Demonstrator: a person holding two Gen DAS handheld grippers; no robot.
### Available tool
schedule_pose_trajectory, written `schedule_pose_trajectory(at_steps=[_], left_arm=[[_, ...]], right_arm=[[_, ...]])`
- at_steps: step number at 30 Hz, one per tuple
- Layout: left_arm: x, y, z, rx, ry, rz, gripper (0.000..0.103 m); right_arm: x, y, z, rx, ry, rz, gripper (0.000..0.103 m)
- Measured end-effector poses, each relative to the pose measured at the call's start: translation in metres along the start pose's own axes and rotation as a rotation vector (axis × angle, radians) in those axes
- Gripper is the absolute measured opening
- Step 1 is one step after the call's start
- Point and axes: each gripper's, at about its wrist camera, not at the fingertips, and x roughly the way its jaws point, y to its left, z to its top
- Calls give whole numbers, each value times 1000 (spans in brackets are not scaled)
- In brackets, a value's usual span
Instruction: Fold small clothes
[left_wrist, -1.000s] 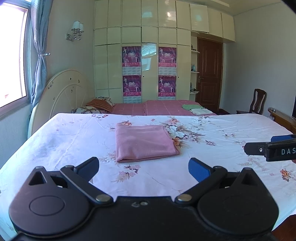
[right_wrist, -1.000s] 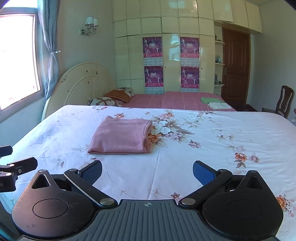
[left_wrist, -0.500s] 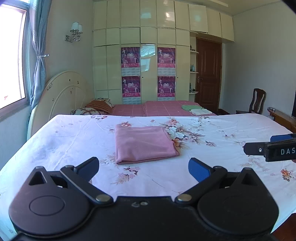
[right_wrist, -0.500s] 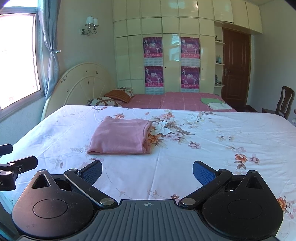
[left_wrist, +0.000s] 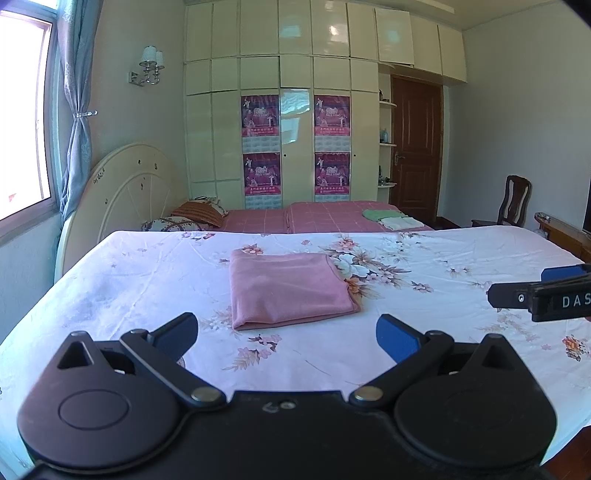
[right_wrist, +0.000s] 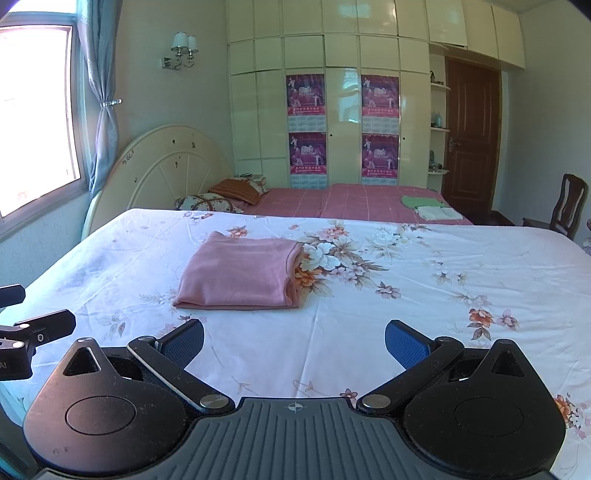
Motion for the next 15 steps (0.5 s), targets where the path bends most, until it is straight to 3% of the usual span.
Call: schedule_pose_trajectory(at_steps=[15], left_arm=[[-3,3,1,-3,-19,-2,103]], right_arm=[[1,1,2,-17,-2,3,103]])
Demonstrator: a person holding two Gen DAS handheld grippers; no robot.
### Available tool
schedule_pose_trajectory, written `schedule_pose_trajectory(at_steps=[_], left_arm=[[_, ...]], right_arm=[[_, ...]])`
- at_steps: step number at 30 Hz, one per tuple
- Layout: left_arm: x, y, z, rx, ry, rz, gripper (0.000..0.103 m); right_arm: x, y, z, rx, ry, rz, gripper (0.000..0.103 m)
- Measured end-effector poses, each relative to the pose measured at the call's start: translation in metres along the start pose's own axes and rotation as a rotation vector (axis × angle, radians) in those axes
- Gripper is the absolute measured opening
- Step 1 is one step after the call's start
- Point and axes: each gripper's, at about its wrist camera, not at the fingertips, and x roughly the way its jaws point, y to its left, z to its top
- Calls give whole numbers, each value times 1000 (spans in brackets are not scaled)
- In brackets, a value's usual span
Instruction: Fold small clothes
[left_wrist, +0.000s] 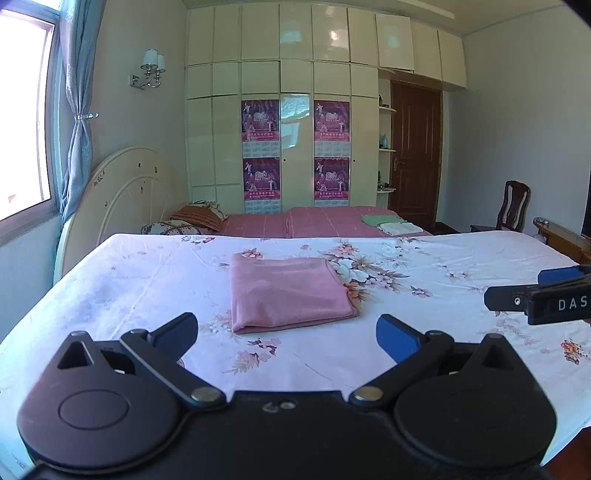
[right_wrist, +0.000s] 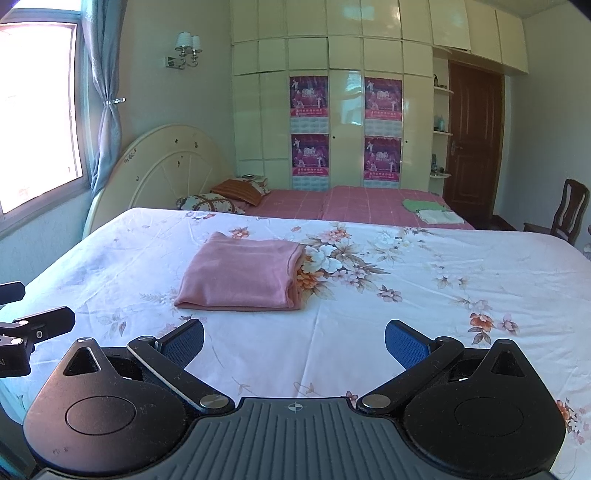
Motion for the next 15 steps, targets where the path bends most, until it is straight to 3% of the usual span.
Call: schedule_pose_trajectory(at_steps=[15], left_arm=[[-1,-1,-2,-16,-36,-2,103]], right_arm=[[2,0,0,-12,-2,7,103]])
